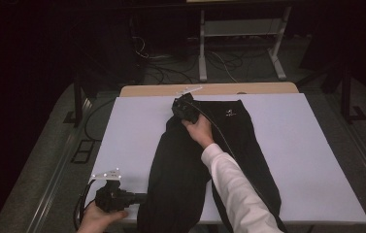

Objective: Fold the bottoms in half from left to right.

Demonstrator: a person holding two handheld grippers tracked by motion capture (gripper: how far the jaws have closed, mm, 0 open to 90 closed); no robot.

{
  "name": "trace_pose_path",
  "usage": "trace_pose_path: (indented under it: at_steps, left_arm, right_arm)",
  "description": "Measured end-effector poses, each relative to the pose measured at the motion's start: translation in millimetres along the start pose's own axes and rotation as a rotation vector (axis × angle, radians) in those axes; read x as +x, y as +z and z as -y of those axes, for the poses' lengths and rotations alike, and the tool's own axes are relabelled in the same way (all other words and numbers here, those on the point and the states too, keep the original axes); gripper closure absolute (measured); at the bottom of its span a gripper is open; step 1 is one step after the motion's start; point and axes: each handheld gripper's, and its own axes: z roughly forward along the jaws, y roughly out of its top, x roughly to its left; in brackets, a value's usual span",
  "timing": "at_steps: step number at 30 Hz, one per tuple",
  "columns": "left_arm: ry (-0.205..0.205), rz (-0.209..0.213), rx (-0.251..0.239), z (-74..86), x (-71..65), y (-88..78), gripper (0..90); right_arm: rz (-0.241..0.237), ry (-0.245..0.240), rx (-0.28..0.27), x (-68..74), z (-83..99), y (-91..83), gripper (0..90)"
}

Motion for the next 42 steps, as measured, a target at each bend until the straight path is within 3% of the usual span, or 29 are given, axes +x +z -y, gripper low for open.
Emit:
trace_pose_path:
  at_steps: [10,21,32,42]
  left_arm:
    - [0.019,0.043,-0.036,-13.9,-14.2,-0.8,88.9]
    - [0.089,0.075,0.001,-24.8,-35.9,12.8,88.9]
    - [0.148,0.087,0.019,-34.0,-52.6,28.3,88.8]
    - [0.183,0.139,0.051,-44.6,-66.6,48.7,88.7]
  right_arm:
    - [0.02,0.009,-0.006,-11.0,-8.0,-16.4,88.0]
    - [0.028,0.013,-0.016,-19.5,-8.2,-28.5,88.0]
    - [0.045,0.055,-0.03,-40.1,-9.1,-49.7,88.0]
    - [0.073,0.06,-0.033,-58.4,-7.1,-72.8,88.0]
